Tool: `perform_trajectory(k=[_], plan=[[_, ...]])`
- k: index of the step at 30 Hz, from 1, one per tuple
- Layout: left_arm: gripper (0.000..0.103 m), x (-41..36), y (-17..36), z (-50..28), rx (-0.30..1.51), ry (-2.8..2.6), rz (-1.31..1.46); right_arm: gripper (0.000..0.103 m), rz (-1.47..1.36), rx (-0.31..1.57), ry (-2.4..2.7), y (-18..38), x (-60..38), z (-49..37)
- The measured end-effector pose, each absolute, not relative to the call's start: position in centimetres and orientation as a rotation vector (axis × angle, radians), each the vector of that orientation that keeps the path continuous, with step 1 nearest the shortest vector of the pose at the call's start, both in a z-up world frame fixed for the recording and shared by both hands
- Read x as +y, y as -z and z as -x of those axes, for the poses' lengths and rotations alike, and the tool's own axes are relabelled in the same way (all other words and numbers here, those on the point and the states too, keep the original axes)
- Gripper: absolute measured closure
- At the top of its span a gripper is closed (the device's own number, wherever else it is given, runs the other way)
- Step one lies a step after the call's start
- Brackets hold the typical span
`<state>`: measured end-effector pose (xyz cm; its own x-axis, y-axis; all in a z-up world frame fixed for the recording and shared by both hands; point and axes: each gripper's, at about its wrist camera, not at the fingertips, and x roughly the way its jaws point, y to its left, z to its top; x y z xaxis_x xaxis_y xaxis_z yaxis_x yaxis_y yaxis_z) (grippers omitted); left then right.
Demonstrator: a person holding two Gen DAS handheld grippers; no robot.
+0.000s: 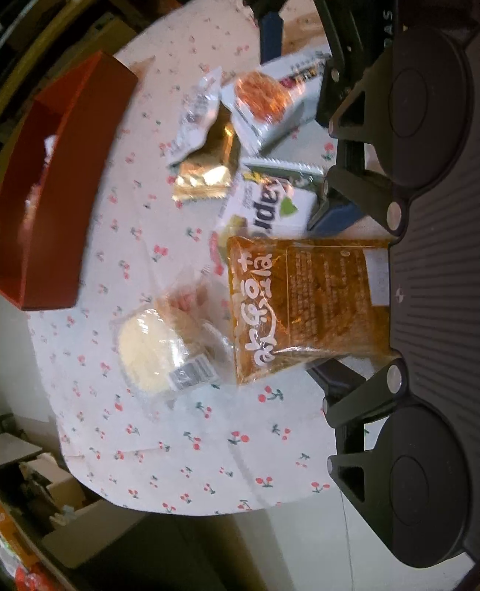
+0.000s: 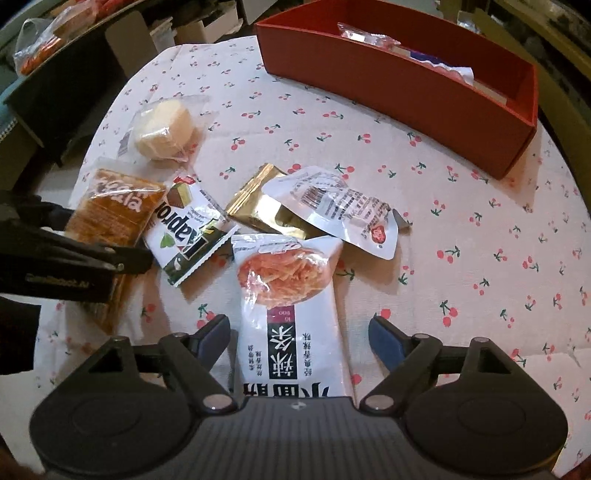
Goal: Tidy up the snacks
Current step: 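Grasp the orange bread bag with left tool while right tool grasps the white noodle-snack bag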
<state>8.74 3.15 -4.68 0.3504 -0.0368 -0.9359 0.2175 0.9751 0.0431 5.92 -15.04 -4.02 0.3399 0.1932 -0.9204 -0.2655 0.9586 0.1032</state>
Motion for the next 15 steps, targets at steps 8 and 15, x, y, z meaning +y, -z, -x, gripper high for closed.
perform_trajectory(k=[8,15], plan=[[0.051,3.6,4.3,-7.8,1.213,0.147,-0.104,0.043,0.080,1.160,-0.287,3.3,-15.3,-5.4],[0.061,3.7,3.7,-6.9,1.193,0.143,-0.061,0.048,0.075,1.127,-0.298,2.4,-15.5,-4.7]])
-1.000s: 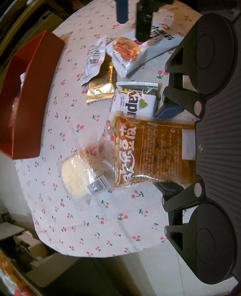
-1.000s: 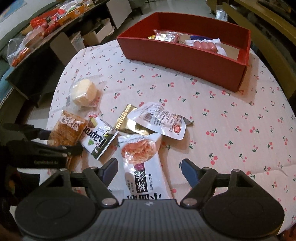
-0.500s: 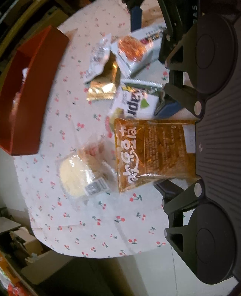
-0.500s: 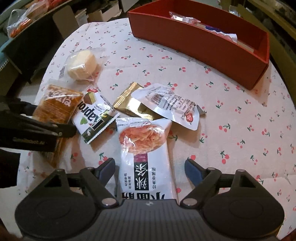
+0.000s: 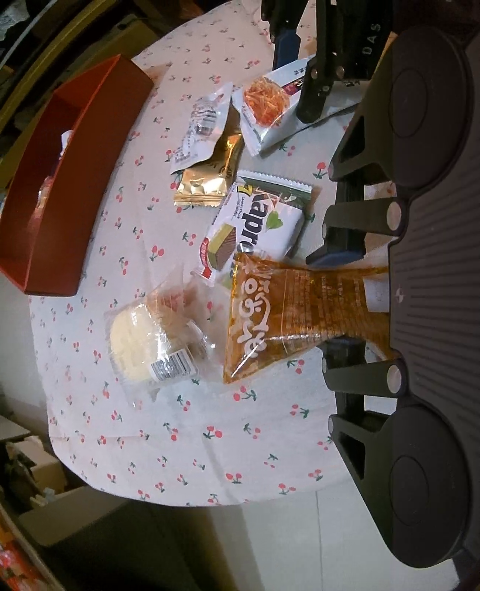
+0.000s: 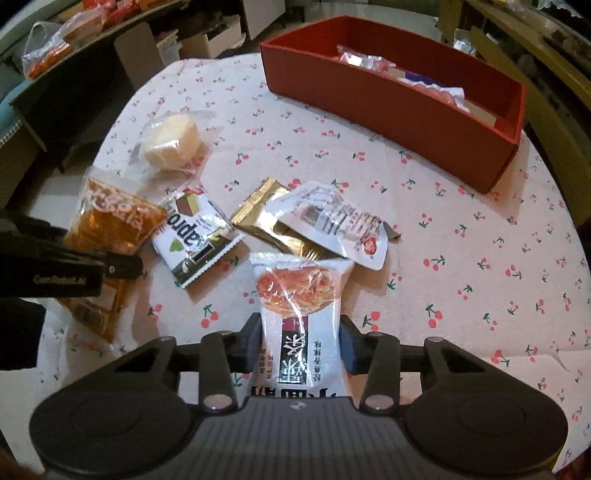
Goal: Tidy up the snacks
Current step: 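Grasp the orange bread bag with left tool while right tool grasps the white noodle-snack bag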
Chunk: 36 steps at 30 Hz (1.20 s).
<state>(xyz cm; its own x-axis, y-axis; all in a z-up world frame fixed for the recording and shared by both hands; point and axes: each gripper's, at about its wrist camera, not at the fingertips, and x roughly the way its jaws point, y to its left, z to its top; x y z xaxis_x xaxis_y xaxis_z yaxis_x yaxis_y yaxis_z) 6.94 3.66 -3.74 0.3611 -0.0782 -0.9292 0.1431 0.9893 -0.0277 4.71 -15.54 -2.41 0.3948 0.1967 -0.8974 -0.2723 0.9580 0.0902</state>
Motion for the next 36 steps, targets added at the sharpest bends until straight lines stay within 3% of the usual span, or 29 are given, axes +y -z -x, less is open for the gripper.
perform_trajectory(k=[12,16,23,26,28,31,36], plan=[[0.064,1.3,1.0,-6.1,1.165,0.170,-0.075,0.050,0.005,1.017,-0.308,-1.2,-16.6,-4.5],[0.064,1.0,1.0,-6.9,1.165,0.207,-0.048,0.063,-0.037,1.036,-0.299,-0.9,-17.3,-5.7],[0.063,0.5,0.5,-7.8,1.158,0.263,-0.015,0.065,-0.124,1.076,-0.257,-0.2,-19.4,-6.6],[0.063,0.6,0.8,-7.8,1.173,0.271,0.001,0.051,-0.116,1.071,-0.281,-0.2,-18.9,-5.9],[0.063,0.9,1.0,-7.7,1.184,0.272,0.011,0.031,-0.088,1.094,-0.308,0.3,-17.8,-5.5],[0.063,1.3,1.5,-7.5,1.202,0.263,0.020,0.027,-0.010,1.118,-0.318,1.4,-16.1,-5.2],[0.062,1.3,2.6,-7.4,1.229,0.238,-0.009,0.029,0.092,1.173,-0.264,4.1,-14.9,-5.6]])
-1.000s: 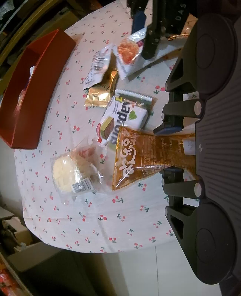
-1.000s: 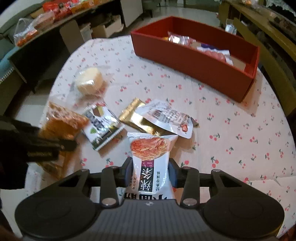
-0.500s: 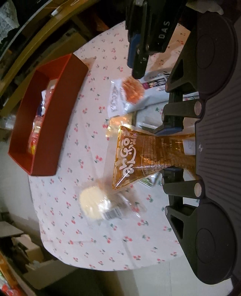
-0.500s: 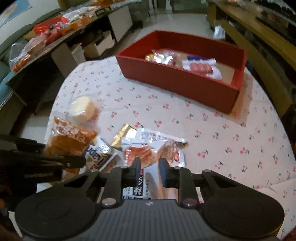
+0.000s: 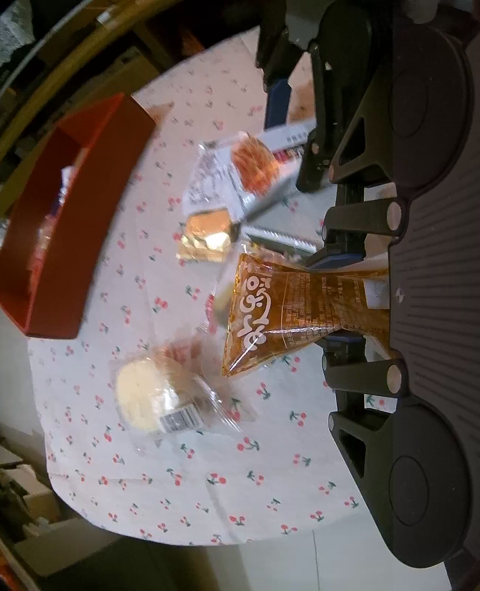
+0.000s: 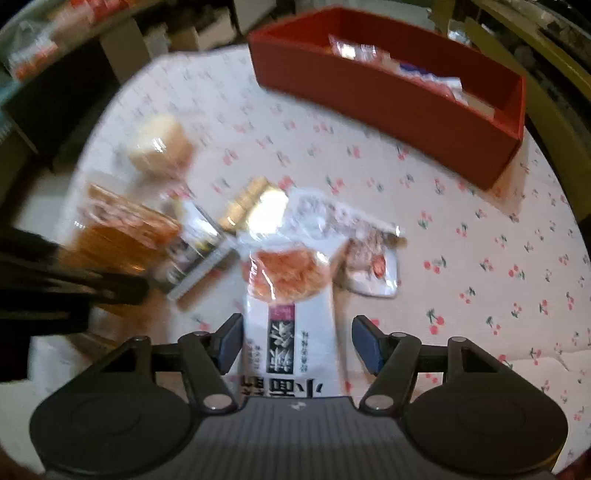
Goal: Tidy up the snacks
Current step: 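Grasp the orange bread bag with left tool while right tool grasps the white noodle-snack bag, then carry both held bags over the red box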
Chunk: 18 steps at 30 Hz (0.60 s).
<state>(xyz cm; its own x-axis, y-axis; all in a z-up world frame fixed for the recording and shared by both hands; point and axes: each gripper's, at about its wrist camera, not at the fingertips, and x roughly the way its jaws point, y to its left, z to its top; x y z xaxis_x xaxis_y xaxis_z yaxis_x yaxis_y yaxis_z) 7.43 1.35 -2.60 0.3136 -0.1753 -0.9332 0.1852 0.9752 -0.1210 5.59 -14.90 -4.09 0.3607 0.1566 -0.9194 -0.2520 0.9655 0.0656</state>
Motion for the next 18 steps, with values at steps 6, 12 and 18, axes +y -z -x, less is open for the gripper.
perform_trajectory(k=[6,12,18], plan=[[0.061,1.1,3.0,-7.1,1.238,0.231,-0.037,0.050,0.120,1.137,-0.272,3.3,-14.9,-4.5],[0.063,1.3,1.7,-6.3,1.195,0.246,-0.013,0.050,0.034,1.042,-0.271,0.1,-16.3,-3.6],[0.063,0.2,-0.4,-6.4,1.115,0.281,-0.004,0.051,-0.013,0.993,-0.260,-1.4,-16.8,-4.6]])
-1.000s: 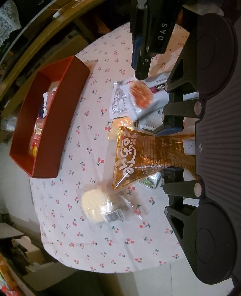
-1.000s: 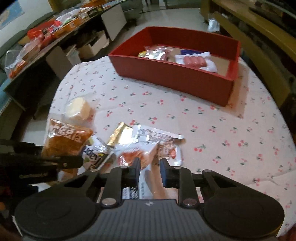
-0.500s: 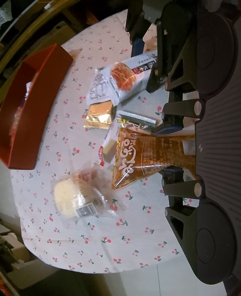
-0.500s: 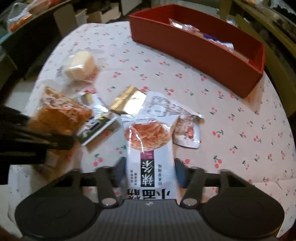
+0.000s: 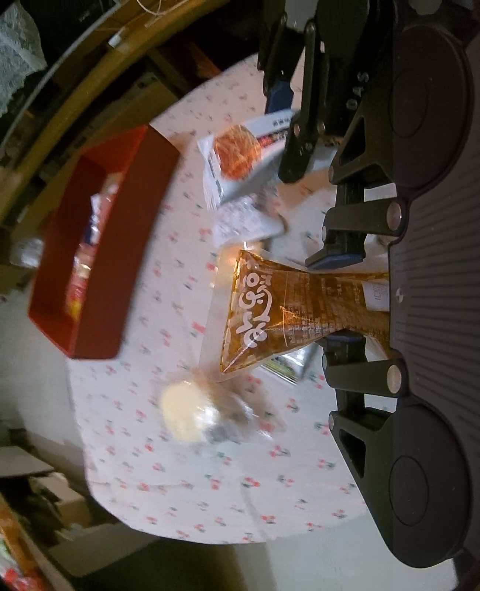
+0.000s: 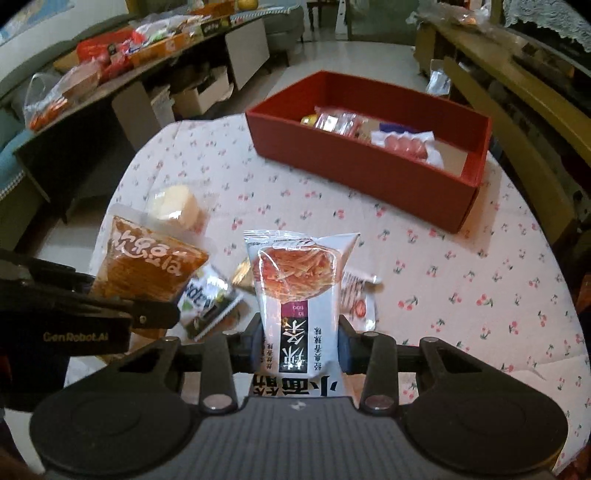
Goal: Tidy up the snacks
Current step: 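Carry both held bags over the red box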
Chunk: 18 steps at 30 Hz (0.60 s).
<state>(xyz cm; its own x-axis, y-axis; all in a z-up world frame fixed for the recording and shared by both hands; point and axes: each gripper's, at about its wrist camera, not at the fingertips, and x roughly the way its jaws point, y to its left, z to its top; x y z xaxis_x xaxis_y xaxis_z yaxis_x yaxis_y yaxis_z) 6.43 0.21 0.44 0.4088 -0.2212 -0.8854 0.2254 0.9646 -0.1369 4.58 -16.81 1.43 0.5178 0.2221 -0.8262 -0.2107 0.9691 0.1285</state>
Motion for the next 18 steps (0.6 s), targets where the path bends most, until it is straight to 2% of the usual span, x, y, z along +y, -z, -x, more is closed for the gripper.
perform_trajectory(k=[14,18], plan=[[0.064,-3.7,-3.6,-12.6,1.010,0.310,-0.024,0.051,-0.074,0.878,-0.200,-4.6,-18.8,-9.7],[0.067,-4.6,-4.0,-14.3,0.991,0.314,-0.029,0.051,-0.081,0.865,-0.180,-5.0,-19.6,-11.6]])
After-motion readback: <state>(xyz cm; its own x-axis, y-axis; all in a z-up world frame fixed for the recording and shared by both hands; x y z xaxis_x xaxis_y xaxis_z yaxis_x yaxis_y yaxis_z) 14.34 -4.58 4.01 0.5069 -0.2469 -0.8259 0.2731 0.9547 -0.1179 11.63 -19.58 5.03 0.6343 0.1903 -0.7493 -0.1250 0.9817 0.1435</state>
